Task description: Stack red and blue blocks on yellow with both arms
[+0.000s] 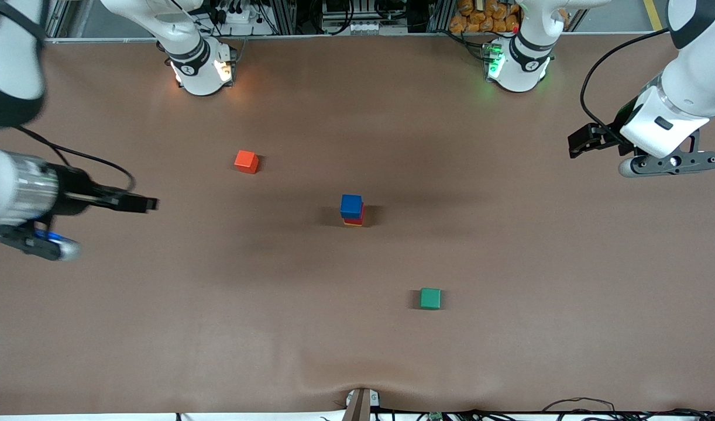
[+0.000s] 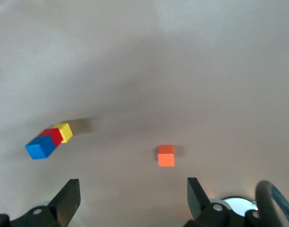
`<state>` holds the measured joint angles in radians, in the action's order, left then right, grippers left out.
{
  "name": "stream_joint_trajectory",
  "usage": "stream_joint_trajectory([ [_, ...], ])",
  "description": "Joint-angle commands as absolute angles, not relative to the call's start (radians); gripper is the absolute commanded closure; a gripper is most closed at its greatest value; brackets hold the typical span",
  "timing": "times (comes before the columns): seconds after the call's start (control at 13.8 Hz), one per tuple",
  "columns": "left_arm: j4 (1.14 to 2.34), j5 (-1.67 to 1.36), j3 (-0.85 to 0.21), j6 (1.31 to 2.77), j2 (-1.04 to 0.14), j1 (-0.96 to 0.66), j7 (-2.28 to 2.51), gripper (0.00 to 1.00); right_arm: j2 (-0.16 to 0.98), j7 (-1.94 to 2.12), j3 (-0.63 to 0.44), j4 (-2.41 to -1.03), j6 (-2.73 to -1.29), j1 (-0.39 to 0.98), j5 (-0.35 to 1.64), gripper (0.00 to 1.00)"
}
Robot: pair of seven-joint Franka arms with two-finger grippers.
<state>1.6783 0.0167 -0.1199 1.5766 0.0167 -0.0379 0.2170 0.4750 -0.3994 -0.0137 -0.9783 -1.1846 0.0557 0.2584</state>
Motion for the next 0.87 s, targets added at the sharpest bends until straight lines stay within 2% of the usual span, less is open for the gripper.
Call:
stream_joint_trajectory([
  [0.0, 1.680, 0.017, -0.120, 1.585, 0.021, -0.037, 0.219, 0.00, 0.404, -0.362, 0.000, -0.994, -1.140, 0.049, 0.122, 0.00],
  [0.15, 1.678, 0.017, -0.120, 1.585, 0.020, -0.037, 0.218, 0.00, 0.355, -0.222, 0.005, -1.000, -1.141, 0.055, 0.004, 0.00],
  [0.36, 1.678, 0.018, -0.120, 1.585, 0.026, -0.035, 0.215, 0.00, 0.292, -0.163, -0.003, -1.037, -1.146, 0.046, -0.032, 0.00],
  [0.58, 1.651, 0.021, -0.120, 1.586, 0.029, -0.029, 0.209, 0.00, 0.166, -0.164, -0.003, -1.231, -1.241, 0.020, -0.032, 0.00],
  [0.8, 1.643, 0.028, -0.123, 1.586, 0.029, -0.038, 0.207, 0.00, -0.030, -0.149, -0.003, -1.532, -1.415, -0.004, -0.034, 0.00],
])
